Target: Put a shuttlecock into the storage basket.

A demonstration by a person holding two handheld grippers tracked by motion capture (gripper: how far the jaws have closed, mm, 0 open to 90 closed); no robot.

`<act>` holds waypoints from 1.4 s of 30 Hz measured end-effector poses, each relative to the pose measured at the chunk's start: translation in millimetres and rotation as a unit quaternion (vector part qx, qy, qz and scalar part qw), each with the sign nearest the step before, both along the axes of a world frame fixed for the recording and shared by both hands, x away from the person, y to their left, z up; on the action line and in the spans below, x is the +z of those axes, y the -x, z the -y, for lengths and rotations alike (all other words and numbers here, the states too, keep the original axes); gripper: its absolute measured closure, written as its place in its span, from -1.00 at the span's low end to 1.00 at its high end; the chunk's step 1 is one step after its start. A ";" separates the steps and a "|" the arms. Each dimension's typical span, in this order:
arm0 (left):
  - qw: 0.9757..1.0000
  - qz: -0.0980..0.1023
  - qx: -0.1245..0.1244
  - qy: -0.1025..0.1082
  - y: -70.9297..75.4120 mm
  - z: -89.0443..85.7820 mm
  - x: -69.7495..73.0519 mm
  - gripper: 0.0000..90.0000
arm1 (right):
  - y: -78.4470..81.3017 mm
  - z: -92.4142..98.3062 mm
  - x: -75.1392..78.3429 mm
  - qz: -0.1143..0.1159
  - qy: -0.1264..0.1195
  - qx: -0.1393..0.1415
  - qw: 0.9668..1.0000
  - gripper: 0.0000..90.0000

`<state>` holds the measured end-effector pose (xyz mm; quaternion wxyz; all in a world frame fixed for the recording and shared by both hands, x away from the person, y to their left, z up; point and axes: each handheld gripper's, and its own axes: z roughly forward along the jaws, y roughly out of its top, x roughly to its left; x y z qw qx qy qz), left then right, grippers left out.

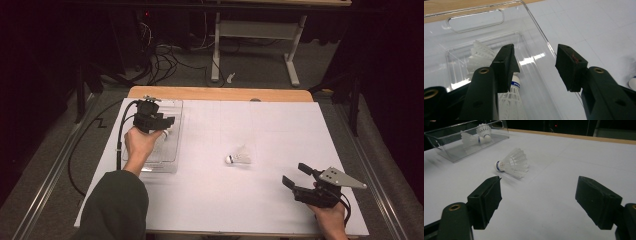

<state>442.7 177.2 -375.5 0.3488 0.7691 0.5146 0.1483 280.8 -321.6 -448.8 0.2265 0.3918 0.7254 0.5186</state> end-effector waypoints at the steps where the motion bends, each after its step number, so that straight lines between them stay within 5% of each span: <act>1: 1.000 0.000 0.000 0.000 0.7 -0.7 0.2 0.10 | 0.0 0.0 0.0 0.000 0.000 0.000 1.000 -0.53; 16: 1.000 0.022 0.014 0.004 15.8 -12.3 1.5 0.01 | -0.1 -0.4 -0.1 0.000 0.000 0.000 1.000 -0.53; 42: 0.999 0.039 -0.005 0.025 41.4 -13.8 1.3 -0.07 | 0.0 -0.5 0.0 0.002 0.001 0.000 1.000 -0.53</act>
